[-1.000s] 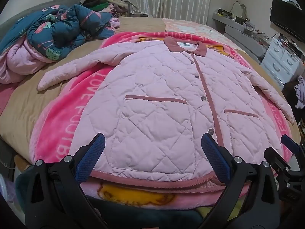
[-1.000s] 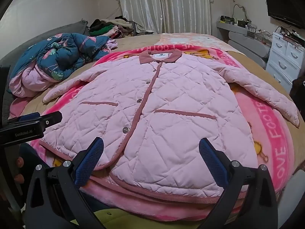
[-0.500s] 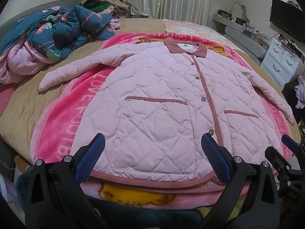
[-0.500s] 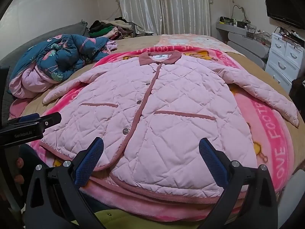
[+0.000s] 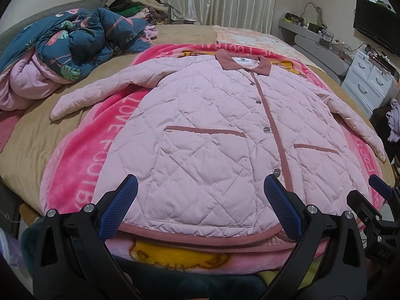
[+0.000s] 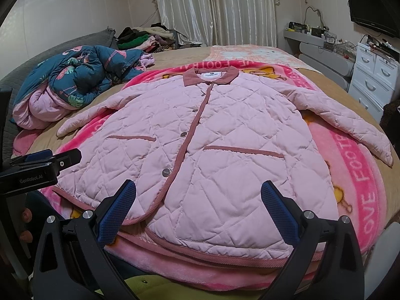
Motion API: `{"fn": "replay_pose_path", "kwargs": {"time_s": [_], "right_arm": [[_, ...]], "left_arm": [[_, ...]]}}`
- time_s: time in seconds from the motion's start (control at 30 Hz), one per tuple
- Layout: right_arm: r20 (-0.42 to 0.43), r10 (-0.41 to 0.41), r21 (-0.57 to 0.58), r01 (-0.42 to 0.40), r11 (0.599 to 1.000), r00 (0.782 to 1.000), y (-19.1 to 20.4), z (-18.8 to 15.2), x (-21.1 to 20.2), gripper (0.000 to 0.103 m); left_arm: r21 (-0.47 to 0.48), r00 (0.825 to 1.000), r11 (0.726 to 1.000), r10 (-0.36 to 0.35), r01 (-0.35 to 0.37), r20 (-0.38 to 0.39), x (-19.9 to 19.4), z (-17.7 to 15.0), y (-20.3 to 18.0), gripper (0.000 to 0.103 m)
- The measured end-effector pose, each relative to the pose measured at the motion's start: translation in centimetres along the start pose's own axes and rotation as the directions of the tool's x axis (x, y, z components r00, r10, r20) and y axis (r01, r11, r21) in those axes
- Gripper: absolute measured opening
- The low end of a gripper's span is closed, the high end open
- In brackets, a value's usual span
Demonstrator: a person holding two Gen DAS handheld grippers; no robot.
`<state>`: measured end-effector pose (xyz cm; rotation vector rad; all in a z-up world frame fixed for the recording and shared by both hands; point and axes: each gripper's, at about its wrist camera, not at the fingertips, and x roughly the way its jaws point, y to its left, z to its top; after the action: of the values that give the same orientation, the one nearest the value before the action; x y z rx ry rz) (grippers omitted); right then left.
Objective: Fold large clothes
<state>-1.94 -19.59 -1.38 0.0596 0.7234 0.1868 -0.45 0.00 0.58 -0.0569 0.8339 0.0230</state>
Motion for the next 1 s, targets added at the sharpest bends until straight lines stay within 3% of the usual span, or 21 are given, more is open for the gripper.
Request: {"fn": "replay_pose_path", "kwargs": {"time_s": [1.0], "right_arm": [[-0.007, 0.010, -0.001, -0.010, 1.000, 1.000, 0.12, 0.11, 0.79, 0.099]], "left_arm": [[0.004, 1.000, 1.000, -0.006, 0.006, -0.016, 0.78, -0.16, -0.12, 0.095]]}}
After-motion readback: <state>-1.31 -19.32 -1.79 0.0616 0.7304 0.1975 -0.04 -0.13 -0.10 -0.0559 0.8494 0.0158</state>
